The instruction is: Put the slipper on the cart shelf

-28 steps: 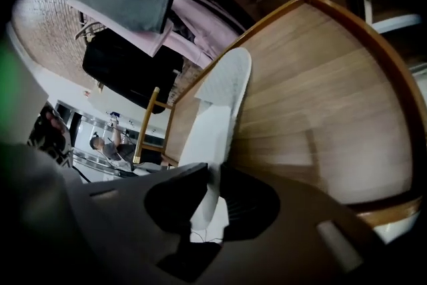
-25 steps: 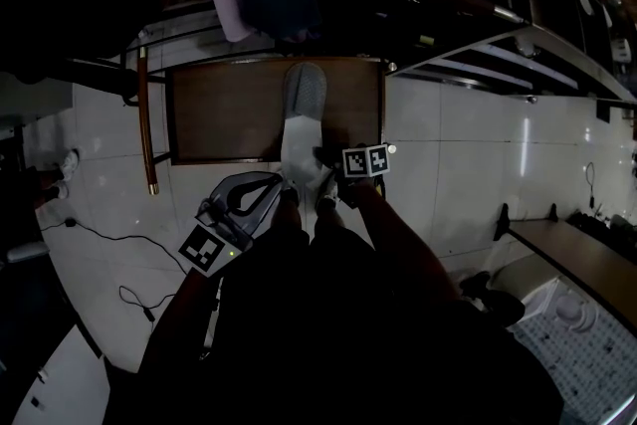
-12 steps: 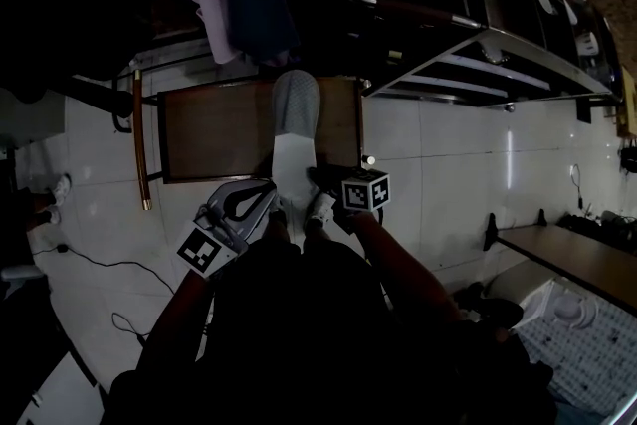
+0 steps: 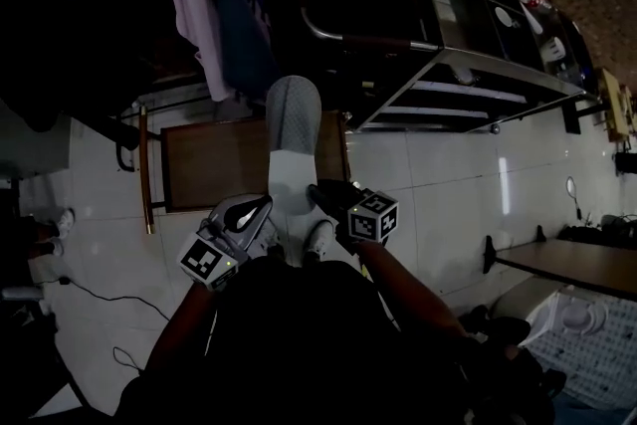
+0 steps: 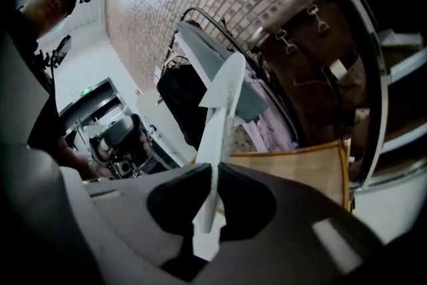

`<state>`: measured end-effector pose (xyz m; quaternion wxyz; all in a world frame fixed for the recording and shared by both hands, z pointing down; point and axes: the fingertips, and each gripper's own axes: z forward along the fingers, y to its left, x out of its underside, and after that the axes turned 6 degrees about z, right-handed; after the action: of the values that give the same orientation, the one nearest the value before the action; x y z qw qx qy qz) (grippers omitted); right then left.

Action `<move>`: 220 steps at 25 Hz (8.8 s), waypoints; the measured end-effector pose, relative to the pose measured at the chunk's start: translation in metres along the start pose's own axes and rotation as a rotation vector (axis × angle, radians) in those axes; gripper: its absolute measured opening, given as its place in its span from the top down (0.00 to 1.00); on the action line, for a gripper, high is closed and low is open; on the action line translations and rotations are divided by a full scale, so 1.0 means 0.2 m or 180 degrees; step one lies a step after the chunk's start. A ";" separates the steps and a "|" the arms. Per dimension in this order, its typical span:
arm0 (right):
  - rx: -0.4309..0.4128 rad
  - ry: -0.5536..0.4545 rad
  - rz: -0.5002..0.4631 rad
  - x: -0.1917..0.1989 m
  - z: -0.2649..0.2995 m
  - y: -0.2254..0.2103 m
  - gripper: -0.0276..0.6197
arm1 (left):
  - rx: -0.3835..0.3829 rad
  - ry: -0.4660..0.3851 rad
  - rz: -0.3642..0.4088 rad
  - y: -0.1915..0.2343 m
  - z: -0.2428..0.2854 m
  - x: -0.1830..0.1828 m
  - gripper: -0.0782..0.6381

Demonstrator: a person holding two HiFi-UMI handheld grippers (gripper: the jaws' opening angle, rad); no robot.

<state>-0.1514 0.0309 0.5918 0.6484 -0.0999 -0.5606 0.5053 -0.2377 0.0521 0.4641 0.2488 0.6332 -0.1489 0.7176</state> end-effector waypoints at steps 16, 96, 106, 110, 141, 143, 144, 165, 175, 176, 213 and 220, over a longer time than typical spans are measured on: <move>-0.0107 -0.0948 -0.1184 -0.57 -0.39 0.42 0.91 | 0.0023 -0.0199 0.0226 -0.09 0.06 -0.26 0.89; 0.0962 -0.1764 -0.1073 -0.54 -1.95 -0.32 0.91 | 0.1105 -0.0222 0.0464 -1.11 1.35 -0.40 0.89; 0.0989 -0.1658 -0.0964 -0.52 -1.97 -0.49 0.91 | 0.1248 -0.0160 0.0441 -1.12 1.52 -0.37 0.89; 0.0926 -0.1472 -0.0988 -0.52 -1.91 -0.58 0.91 | 0.1304 -0.0216 0.0420 -1.06 1.60 -0.36 0.89; 0.0530 -0.0215 0.0450 -0.32 -1.50 -1.40 0.91 | 0.0925 -0.0164 0.0260 -0.58 1.96 -0.34 0.89; 0.0498 -0.0201 0.0509 -0.36 -1.48 -1.46 0.91 | 0.0867 -0.0129 0.0266 -0.58 1.99 -0.32 0.89; 0.0490 -0.0185 0.0544 -0.38 -1.48 -1.50 0.91 | 0.0834 -0.0116 0.0266 -0.57 2.00 -0.32 0.89; 0.0620 -0.0056 0.0419 -0.78 -1.24 -2.09 0.91 | 0.0556 -0.0077 0.0168 -0.52 2.32 -0.25 0.89; 0.0764 -0.0521 -0.0058 -1.08 -1.15 -2.21 0.91 | 0.0408 -0.0023 0.0127 -0.48 2.38 -0.22 0.89; 0.0794 -0.0555 -0.0122 -1.10 -1.14 -2.22 0.91 | 0.0392 -0.0017 0.0114 -0.47 2.38 -0.22 0.89; 0.1404 -0.1012 -0.0928 -1.51 -0.98 -2.53 0.86 | -0.0088 0.0163 0.0054 -0.43 2.45 -0.13 0.89; 0.1647 -0.0984 -0.1087 -1.54 -1.03 -2.55 0.59 | -0.0127 0.0166 0.0069 -0.44 2.45 -0.15 0.89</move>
<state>0.3388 -0.3554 0.6812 0.6349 0.2407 -0.5142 0.5240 0.2215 -0.1391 0.5020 0.2575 0.6075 -0.1635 0.7334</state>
